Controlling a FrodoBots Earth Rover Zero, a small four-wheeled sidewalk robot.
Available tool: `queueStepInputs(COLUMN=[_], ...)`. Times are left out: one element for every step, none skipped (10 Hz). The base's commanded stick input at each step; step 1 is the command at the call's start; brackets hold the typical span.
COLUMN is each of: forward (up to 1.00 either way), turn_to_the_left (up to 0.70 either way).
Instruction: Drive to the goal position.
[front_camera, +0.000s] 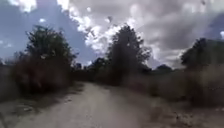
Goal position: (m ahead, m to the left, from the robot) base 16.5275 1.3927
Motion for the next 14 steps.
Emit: queueStepInputs(forward=[0.85, 0.85, 0.85, 0.85, 0.85, 0.85, 0.85, 0.85, 0.85, 0.85, 0.85, 0.85, 0.85, 0.85], turn_to_the_left=[0.00, 0.00, 0.00, 0.00, 0.00, 0.00, 0.00, 0.00, 0.00, 0.00, 0.34, 0.34, 0.34, 0.34])
